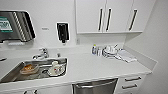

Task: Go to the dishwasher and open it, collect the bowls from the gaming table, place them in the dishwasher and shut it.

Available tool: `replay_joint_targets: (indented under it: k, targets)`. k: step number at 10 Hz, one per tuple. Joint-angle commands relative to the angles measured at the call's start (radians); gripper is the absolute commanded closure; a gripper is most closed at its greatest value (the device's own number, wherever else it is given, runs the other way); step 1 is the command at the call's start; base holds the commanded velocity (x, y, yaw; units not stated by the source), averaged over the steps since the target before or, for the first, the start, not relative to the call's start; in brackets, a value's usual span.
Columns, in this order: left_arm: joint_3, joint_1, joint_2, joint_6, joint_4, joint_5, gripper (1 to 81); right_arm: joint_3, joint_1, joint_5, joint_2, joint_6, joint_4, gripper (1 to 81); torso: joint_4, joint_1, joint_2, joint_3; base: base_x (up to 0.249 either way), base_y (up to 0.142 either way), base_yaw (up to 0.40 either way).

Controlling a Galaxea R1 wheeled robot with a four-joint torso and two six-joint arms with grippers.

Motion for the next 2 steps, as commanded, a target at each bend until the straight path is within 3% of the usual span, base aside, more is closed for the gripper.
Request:
replay_joint_targets:
  k: [1,2]
  targets:
    - [-0.005,-0.041,-0.001,-0.002,-0.006,0.049,1.0,-0.033,0.011,-0.042,0.021,-0.005,-0.035,1.0,0.000,0.000,0.000,0.000,0.000,0.000,0.000]
    - [-0.005,-0.045,0.003,-0.005,-0.009,0.049,1.0,-0.033,0.008,-0.042,0.022,-0.005,-0.035,1.0,0.000,0.000,0.000,0.000,0.000,0.000,0.000]
